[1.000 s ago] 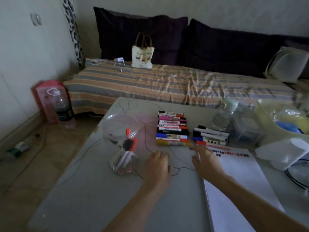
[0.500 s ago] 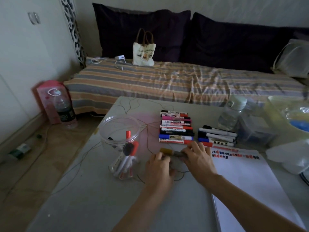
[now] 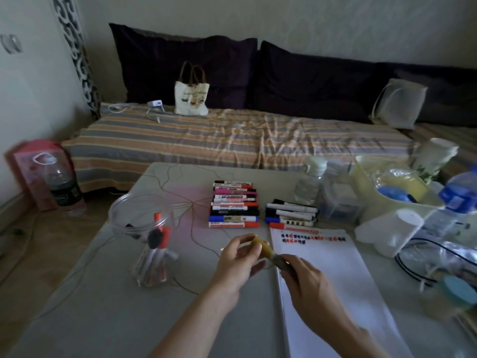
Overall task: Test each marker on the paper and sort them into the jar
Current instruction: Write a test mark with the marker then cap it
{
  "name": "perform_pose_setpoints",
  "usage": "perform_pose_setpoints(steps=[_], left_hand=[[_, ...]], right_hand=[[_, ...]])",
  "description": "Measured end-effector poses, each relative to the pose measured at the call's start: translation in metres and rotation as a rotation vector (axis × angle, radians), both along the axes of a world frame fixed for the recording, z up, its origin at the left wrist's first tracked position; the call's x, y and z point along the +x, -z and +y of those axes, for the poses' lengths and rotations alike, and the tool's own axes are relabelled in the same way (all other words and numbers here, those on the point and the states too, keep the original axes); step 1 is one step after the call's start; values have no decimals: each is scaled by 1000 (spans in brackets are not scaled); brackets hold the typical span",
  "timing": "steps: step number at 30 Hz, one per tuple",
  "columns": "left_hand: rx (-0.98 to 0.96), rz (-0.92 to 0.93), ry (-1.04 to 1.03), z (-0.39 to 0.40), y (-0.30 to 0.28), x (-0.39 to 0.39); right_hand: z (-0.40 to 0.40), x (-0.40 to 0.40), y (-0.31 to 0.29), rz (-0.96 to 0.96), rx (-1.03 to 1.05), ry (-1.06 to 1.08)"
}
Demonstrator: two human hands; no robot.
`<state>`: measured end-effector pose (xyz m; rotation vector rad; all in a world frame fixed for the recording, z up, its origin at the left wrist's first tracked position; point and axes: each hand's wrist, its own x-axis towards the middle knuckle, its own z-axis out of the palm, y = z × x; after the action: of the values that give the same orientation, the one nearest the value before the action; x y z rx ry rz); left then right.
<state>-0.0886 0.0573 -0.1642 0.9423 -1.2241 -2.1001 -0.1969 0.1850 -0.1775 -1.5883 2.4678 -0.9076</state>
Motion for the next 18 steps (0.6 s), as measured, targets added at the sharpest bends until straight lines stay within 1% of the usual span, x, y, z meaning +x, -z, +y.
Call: perform_pose_setpoints(steps=[3, 6, 8, 11, 13, 16, 18], left_hand=[[75, 49, 59, 9, -4, -9], [197, 141, 65, 16, -6, -20], [178, 134, 10, 21, -7, -27], [160, 91, -108, 24, -6, -40], [206, 79, -163, 31, -3, -47], [250, 16, -226, 34, 6, -56], [331, 24, -343, 14, 11, -55]], right_hand=[[4, 0, -5, -90, -59, 2], [7, -5, -8, -85, -136, 26], [8, -11, -7, -11, -184, 31], [7, -18, -2, 82, -183, 52], [5, -20, 2, 139, -135, 73], [7, -19, 3, 185, -85, 97], [17, -18, -2, 254, -79, 113]])
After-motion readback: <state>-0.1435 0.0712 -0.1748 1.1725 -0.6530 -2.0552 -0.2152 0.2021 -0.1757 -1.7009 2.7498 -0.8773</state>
